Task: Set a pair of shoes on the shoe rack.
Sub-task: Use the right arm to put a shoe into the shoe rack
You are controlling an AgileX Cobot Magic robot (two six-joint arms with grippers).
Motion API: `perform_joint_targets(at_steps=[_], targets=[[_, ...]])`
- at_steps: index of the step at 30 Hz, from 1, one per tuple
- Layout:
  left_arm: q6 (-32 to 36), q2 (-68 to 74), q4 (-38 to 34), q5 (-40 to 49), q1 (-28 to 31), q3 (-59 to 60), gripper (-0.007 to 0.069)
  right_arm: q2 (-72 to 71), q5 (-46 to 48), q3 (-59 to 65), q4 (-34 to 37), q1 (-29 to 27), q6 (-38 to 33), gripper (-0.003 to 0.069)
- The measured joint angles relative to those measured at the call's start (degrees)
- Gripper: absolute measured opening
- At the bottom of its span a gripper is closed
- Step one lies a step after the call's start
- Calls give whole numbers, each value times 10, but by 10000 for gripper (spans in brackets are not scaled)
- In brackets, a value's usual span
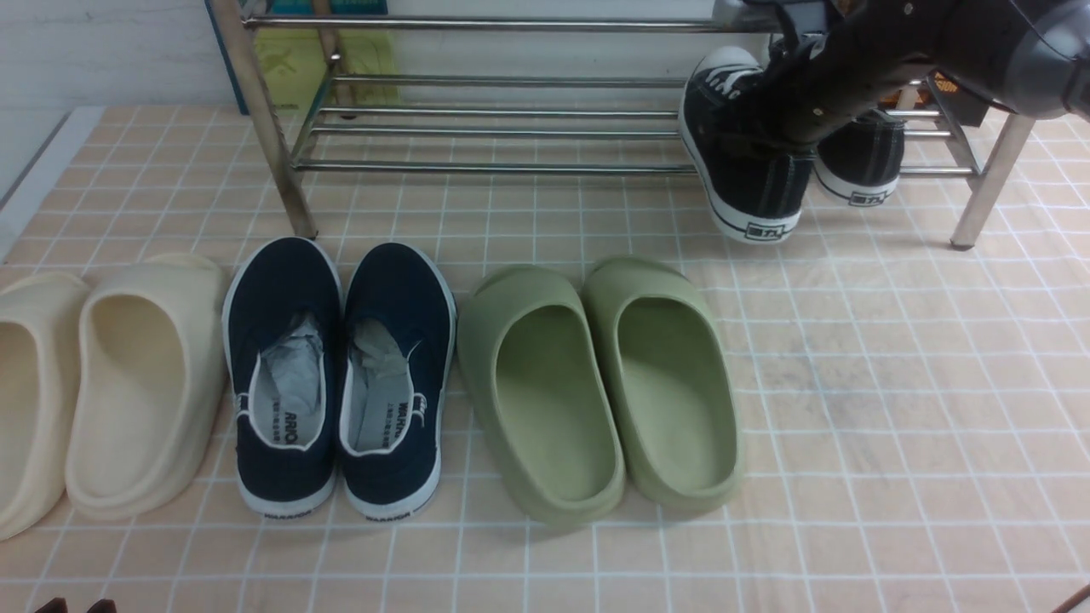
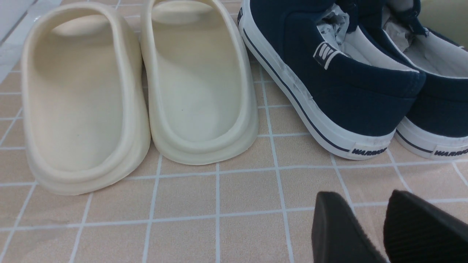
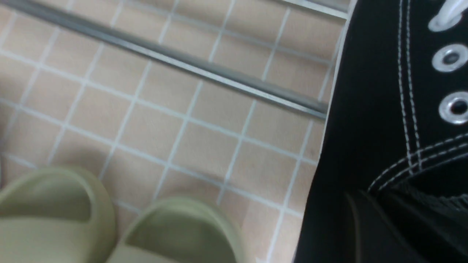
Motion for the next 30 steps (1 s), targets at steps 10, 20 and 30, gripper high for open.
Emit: perform_joint_targets(at_steps=[10, 20, 30], targets=[[0, 0, 0, 0, 0, 0, 239, 11, -95, 0, -27, 0, -3, 141], [0, 0, 0, 0, 0, 0, 239, 17, -125, 0, -41, -1, -3, 13], [0, 0, 0, 0, 0, 0, 239, 21, -180, 0, -55, -1, -3, 40]])
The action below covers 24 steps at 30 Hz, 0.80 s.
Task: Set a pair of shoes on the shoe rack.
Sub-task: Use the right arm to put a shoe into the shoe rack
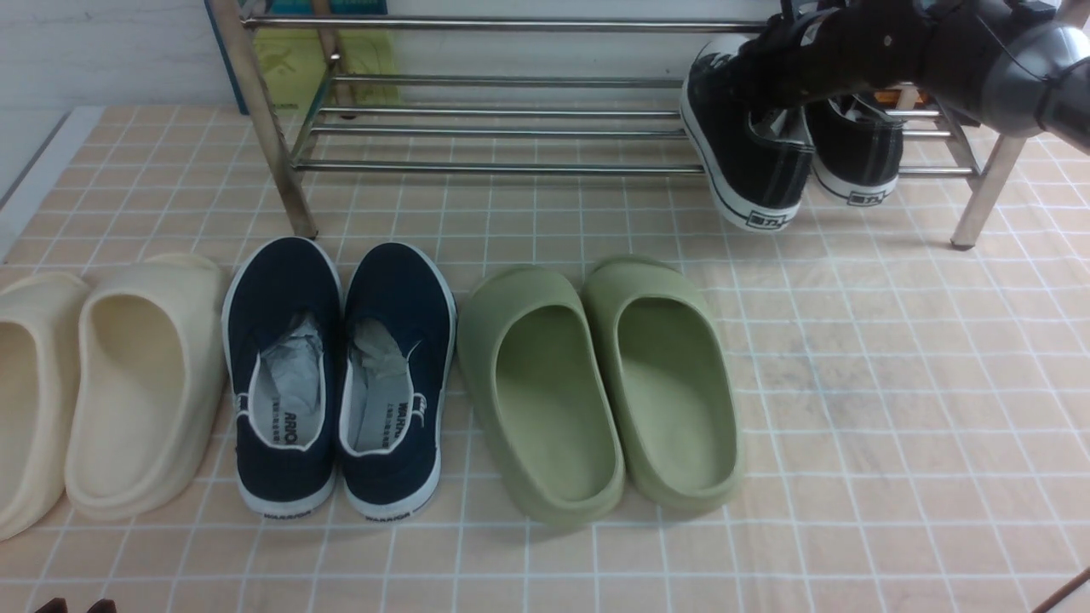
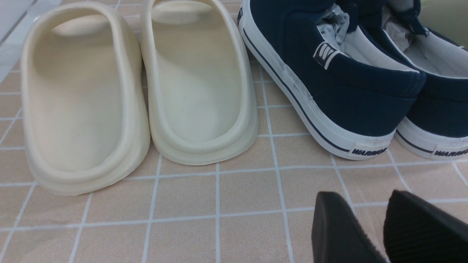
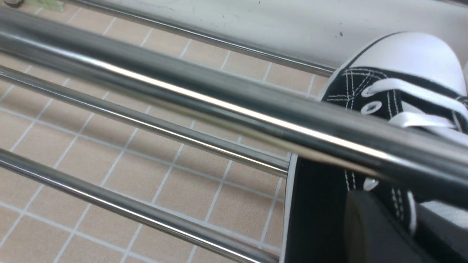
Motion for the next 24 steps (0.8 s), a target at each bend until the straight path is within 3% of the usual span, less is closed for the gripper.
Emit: perform_joint_targets(at_steps=[5, 8, 13, 18, 24], targets=[[0, 0, 0, 0, 0, 0, 239, -12, 16, 0, 0, 0, 0, 155], [0, 0, 0, 0, 0, 0, 239, -43, 50, 0, -1, 0, 0, 264], [0, 0, 0, 0, 0, 0, 239, -77, 100, 0, 2, 1, 0, 306], [0, 0, 0, 0, 0, 0, 239, -130, 203, 0, -15, 1, -29, 237], [0, 0, 0, 0, 0, 0, 239, -152, 400, 21, -76, -23, -48, 30]])
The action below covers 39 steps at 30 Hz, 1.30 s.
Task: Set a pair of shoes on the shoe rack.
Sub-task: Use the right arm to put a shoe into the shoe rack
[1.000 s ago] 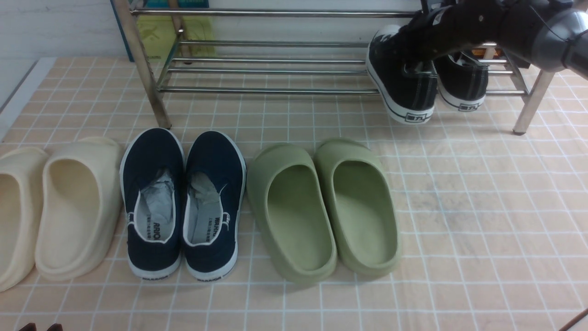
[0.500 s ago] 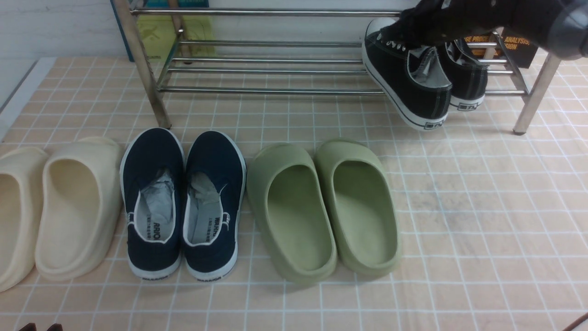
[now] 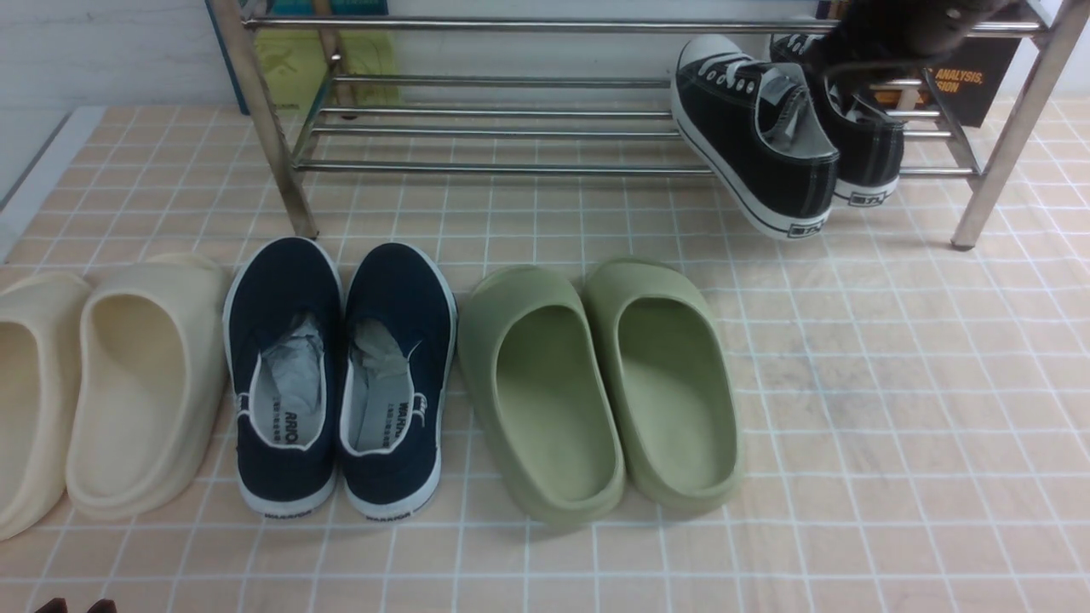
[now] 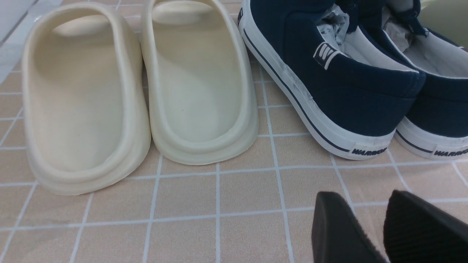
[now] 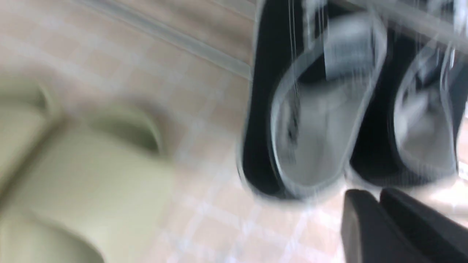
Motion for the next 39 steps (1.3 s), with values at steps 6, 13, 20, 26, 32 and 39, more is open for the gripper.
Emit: perform_joint_targets(at_steps=[6, 13, 20, 26, 32, 39], targets=[[0, 0, 0, 0, 0, 0, 239, 3, 0, 114, 15, -28, 0, -18], [0, 0, 0, 0, 0, 0, 239, 26, -198, 217, 80, -2, 0, -15], [0, 0, 0, 0, 0, 0, 239, 38, -331, 221, 96, 29, 0, -12], [0, 0, 0, 0, 0, 0, 239, 38, -408, 221, 104, 33, 0, -9], [0, 0, 0, 0, 0, 0, 239, 38, -408, 221, 104, 32, 0, -8], [0, 0, 0, 0, 0, 0, 239, 38, -374, 221, 129, 32, 0, -4]])
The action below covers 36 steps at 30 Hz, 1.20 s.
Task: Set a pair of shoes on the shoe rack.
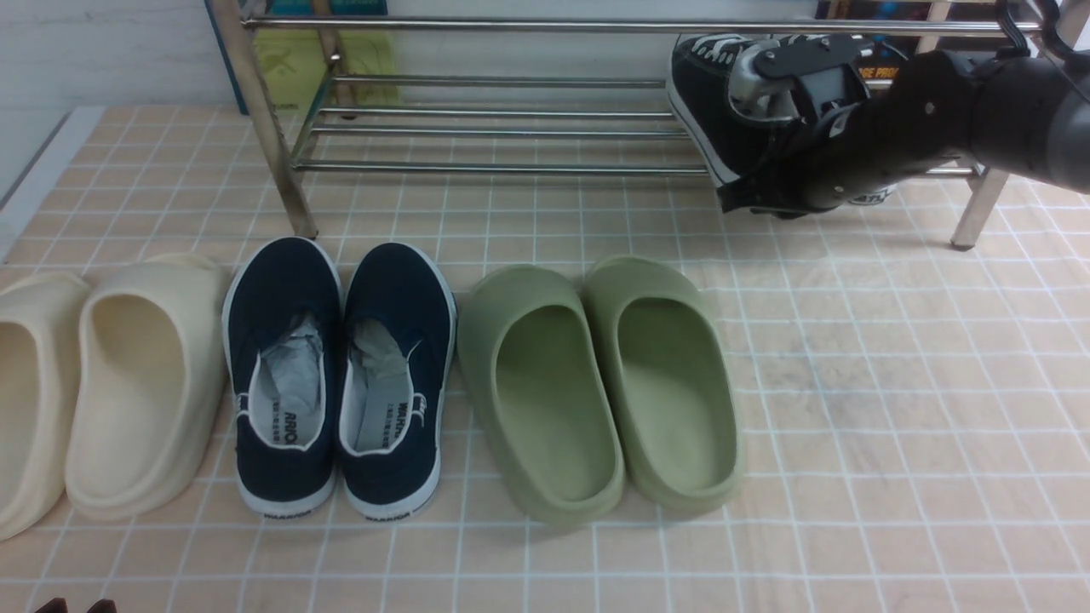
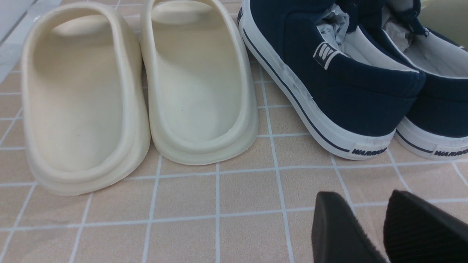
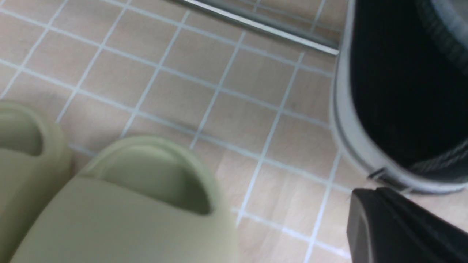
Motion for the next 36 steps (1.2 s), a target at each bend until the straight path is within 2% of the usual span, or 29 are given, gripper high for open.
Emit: perform_joint_targets(at_steps=[8, 11, 17, 20, 24, 26, 28, 29, 31, 33, 34, 35, 36], targets=[[0, 0, 0, 0, 0, 0, 239, -49, 110, 0, 20, 0, -22, -3], [0, 0, 0, 0, 0, 0, 239, -156, 163, 0, 5, -2, -52, -1], [0, 0, 0, 0, 0, 0, 239, -320, 235, 1, -59, -2, -49, -1], [0, 0, 0, 0, 0, 0, 239, -424, 275, 39, -95, -2, -13, 0], [0, 0, 0, 0, 0, 0, 239, -543, 276, 161, -109, -3, 12, 2], [0, 0, 0, 0, 0, 0, 239, -605, 250, 244, -109, -3, 20, 3], [0, 0, 0, 0, 0, 0, 239, -697, 170, 369, -111, -3, 34, 5], [0, 0, 0, 0, 0, 0, 239, -705, 162, 380, -110, -3, 35, 5], [0, 0, 0, 0, 0, 0, 239, -801, 57, 512, -103, -3, 53, 6], [0, 0, 0, 0, 0, 0, 239, -850, 1, 577, -95, -3, 61, 6], [0, 0, 0, 0, 0, 0, 239, -928, -100, 680, -91, -3, 66, 8], [0, 0, 0, 0, 0, 0, 239, -935, -109, 689, -91, -3, 67, 8], [0, 0, 0, 0, 0, 0, 239, -983, -177, 751, -91, -3, 69, 8]])
